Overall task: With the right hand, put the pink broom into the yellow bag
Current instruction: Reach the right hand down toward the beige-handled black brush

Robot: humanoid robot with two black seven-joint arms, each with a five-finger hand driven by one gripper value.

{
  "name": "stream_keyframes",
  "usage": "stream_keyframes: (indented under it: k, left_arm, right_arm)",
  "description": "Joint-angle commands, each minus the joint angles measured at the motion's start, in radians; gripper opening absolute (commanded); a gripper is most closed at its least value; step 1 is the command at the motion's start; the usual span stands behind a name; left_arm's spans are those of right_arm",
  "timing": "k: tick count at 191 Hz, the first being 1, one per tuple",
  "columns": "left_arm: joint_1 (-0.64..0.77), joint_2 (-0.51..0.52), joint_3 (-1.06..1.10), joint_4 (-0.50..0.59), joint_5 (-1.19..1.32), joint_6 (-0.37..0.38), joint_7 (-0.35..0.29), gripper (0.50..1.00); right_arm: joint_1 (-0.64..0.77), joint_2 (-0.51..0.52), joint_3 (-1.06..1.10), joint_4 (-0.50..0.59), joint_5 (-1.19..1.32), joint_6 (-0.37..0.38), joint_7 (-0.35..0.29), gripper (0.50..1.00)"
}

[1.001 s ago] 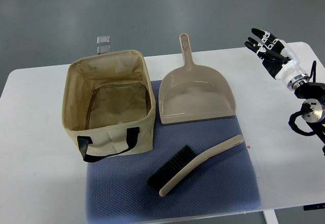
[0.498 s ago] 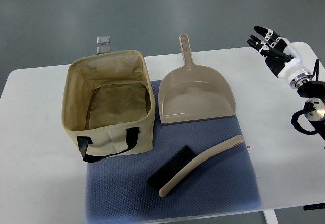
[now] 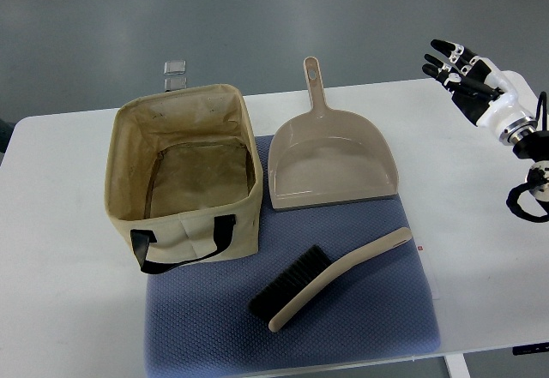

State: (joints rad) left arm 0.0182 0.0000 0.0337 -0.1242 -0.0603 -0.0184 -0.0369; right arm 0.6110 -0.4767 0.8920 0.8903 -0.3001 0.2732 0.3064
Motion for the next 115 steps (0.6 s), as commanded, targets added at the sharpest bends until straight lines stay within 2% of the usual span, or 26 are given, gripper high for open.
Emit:
stream_keyframes:
  k: [1,30,53,94,115]
  left_arm:
    - [0.000,0.000,0.000,0.000,0.001,0.000,0.000,1.000]
    - [0.000,0.000,0.000,0.000,0.001,0.000,0.000,1.000]
    - [0.000,0.000,0.000,0.000,0.001,0.000,0.000,1.000]
    - [0.000,0.000,0.000,0.000,0.001,0.000,0.000,1.000]
    - [0.000,0.000,0.000,0.000,-0.001,0.000,0.000,1.000]
  right_arm:
    - [0.038,-0.051,-0.065,0.013,0.001,0.012,0.000,0.915]
    - [0.095,-0.149,-0.214,0.088,-0.065,0.032,0.020,0.913]
    - [0.131,-0.184,-0.320,0.208,-0.312,0.032,0.099,0.907]
    - [0.131,-0.221,-0.375,0.394,-0.691,0.032,0.114,0.907]
    - [0.130,-0.229,-0.418,0.424,-0.910,0.018,0.168,0.907]
